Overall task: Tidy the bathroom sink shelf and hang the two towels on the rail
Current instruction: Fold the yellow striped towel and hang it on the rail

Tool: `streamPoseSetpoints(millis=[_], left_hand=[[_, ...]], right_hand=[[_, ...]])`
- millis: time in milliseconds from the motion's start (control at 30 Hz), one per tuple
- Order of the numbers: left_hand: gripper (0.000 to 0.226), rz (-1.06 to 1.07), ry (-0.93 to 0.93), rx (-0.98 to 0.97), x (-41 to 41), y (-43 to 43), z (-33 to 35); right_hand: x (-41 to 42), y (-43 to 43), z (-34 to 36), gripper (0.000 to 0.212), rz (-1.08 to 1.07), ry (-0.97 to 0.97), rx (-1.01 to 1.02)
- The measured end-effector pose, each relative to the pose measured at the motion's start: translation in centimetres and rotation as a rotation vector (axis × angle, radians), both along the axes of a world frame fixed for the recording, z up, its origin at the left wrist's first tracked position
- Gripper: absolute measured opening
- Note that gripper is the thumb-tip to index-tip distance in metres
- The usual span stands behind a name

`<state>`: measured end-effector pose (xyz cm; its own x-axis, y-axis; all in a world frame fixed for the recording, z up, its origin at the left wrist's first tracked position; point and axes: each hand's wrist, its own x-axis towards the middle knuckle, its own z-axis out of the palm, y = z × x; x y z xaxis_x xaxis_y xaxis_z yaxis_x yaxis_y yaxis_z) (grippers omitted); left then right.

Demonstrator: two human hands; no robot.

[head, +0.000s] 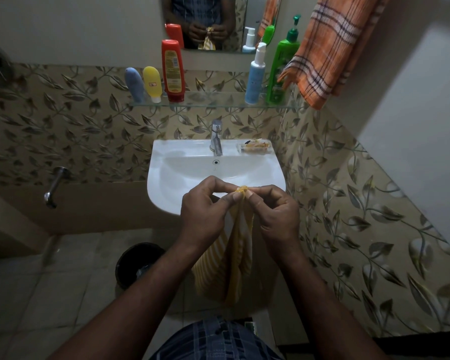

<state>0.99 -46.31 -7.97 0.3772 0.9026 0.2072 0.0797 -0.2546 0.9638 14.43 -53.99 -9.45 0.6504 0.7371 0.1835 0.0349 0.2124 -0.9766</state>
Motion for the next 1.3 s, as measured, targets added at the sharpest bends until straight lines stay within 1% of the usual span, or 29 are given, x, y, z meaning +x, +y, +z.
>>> streamPoseSetpoints(millis=[233,400,567,700,800,867,1067,1133,1200,1267,1300], left_hand=[[0.010,0.036,0.002,-0.059,0.5,-0.4,0.2],[0.010,-0.025,0.011,-0.091,1.0,-0.4,0.4],[0.010,-0.039,0.027,-0.094,1.3,-0.6,0.4],[0.010,0.008,0.042,-0.062,1.8,-1.0,0.2],[0.010,0.039,0.046,-0.022,2.1,-1.2,0.2],[0.010,0.043,0.038,-0.004,2.3,-1.2,0.3],[0.014,-0.037,-0.082,-0.106,2.6,-1.2,0.1],[0.011,-0.030,-0.035,-0.079,2.6,-1.0,-0.1],[0.008,-0.027,-0.007,-0.001,3.2,-1.2,-0.1],[0.002,-0.088,0.033,0.034,3.4,-1.1,-0.1],[0.006,-0.131,0.085,0.040,3.2,-1.0,-0.3]], right_hand=[[0.3,-0.2,0.0,0.009,0.018,0.015,-0.006],[0.3,-0.5,-0.3,0.010,-0.008,0.050,0.035],[0.3,-0.7,-0.8,0.000,-0.006,0.097,0.085],[0.8,-1.0,-0.7,0.003,0.018,0.115,0.086],[0.9,-1.2,-0.4,0.027,0.079,0.166,0.095],[1.0,-1.2,-0.4,0.037,0.095,0.173,0.088],[2.3,-0.7,-0.8,0.020,0.023,0.067,0.028],[2.7,-0.4,-1.0,0.015,0.009,0.004,0.010],[3.9,-0.1,-1.0,0.009,0.032,-0.002,0.004],[4.7,0.2,-1.1,0.008,0.074,-0.004,0.000],[5.0,0.4,-1.1,0.010,0.079,0.001,-0.002]])
